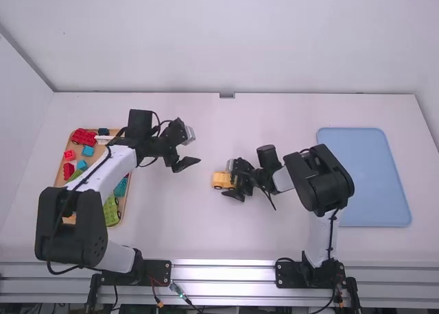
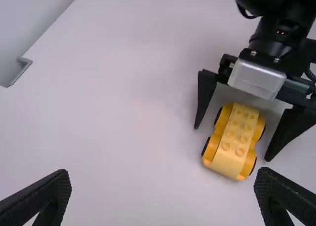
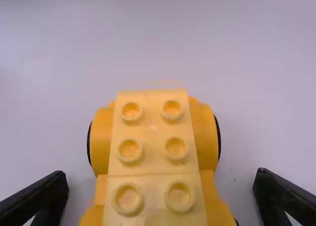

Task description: Assemble lego blocks to make yellow taxi

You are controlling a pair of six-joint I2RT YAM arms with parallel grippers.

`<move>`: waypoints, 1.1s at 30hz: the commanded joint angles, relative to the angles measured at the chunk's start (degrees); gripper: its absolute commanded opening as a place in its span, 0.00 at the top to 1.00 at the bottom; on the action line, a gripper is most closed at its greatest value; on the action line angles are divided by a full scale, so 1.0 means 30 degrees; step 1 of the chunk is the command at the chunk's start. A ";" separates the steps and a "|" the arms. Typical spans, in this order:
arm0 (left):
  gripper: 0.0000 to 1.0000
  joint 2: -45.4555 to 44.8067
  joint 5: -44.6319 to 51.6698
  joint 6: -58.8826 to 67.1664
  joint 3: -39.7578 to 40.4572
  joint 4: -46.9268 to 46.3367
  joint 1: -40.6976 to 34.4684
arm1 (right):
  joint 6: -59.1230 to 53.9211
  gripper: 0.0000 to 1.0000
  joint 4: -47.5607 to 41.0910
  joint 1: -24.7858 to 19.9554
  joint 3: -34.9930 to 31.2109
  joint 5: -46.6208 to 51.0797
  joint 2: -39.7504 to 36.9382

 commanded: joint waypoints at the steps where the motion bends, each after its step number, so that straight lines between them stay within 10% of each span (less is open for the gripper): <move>1: 0.01 -0.0335 0.0240 -0.0685 0.0051 -0.0073 0.0240 | -0.0240 0.01 -0.1246 0.0015 0.0102 0.1909 -0.1377; 10: 0.01 -0.0335 -0.0517 -0.1792 0.0051 0.0080 0.0423 | -0.0998 0.01 -0.8378 0.0015 0.0306 0.6863 -0.8539; 14: 0.01 -0.0342 -0.5872 -0.8298 0.0051 0.0984 0.0430 | -0.2047 0.01 -1.0717 0.0015 0.0299 0.7759 -1.1533; 33: 0.01 -0.1508 -2.0509 -1.7143 -0.0495 -0.5056 0.2900 | -0.3031 0.01 -0.8371 0.0015 0.0299 0.7752 -1.3012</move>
